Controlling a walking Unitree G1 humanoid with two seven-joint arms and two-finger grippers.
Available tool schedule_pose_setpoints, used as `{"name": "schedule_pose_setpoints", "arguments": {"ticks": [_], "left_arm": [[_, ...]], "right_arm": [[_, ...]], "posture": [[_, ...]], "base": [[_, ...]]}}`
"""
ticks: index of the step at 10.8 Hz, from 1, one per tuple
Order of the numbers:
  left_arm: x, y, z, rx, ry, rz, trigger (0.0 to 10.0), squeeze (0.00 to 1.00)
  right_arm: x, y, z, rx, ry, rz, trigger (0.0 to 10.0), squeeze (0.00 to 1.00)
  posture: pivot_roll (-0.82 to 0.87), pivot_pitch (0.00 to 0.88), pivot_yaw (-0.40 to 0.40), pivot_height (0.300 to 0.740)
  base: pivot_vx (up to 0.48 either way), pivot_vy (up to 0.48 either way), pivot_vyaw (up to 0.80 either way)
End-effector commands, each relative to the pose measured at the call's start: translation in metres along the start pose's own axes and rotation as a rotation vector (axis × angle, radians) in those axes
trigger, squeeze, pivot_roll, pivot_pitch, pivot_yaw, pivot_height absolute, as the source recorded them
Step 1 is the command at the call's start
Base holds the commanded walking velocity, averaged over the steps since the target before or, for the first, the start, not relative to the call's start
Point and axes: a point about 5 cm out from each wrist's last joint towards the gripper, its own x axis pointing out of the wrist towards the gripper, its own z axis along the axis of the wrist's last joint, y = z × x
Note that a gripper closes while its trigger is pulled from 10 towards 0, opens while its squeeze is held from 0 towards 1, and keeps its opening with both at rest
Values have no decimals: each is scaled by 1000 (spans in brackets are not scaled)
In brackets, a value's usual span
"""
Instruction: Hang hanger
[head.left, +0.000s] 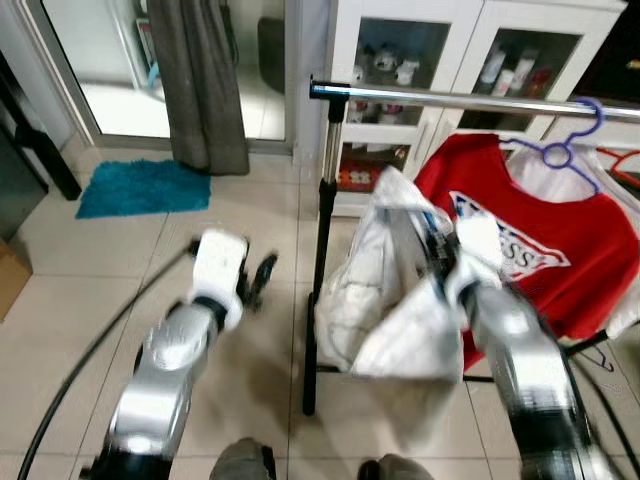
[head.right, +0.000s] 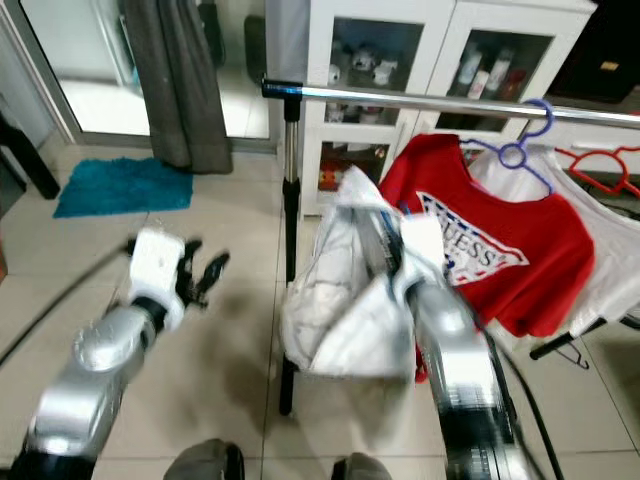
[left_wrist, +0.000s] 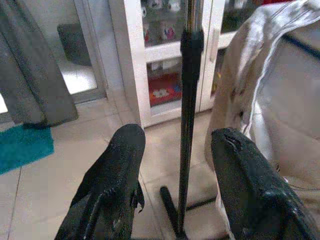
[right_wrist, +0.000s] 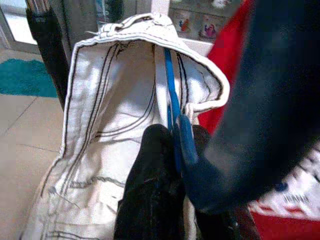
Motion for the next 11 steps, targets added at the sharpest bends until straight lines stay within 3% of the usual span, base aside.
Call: {"name": "schedule_pose_setpoints", "arguments": {"ticks": [1, 2, 4, 6, 9, 11], "left_arm": [[-2, 0, -2, 4, -7, 1, 10000, 0], [-6, -2, -7, -44, -18, -4, 10000, 0], [-8, -5, -15, -69, -11, 2, 10000, 0], [-7, -6, -16, -73, -19, -5, 10000, 0], [-5, -7, -13, -65, -30, -25, 10000, 0], [-5, -8, -14, -64, -29, -33, 10000, 0]], "right_arm": [[-8, -7, 11, 5, -84, -43, 10000, 0], [-23, -9, -3, 26, -75, -53, 10000, 0], [-30, -12, -7, 22, -59, -64, 10000, 0], [-30, -14, -7, -6, -50, -77, 10000, 0], [-29, -13, -8, -19, -41, -100, 10000, 0], [-29, -12, -7, -3, -50, -97, 10000, 0]], "posture": [[-7, 0, -31, 740], [-10, 0, -26, 740], [-21, 0, -20, 740], [-19, 0, -23, 740], [-18, 0, -21, 740], [-21, 0, -18, 740]], "base": [[0, 0, 0], [0, 0, 0], [142, 0, 0], [328, 0, 0], [370, 0, 667], [371, 0, 0]]}}
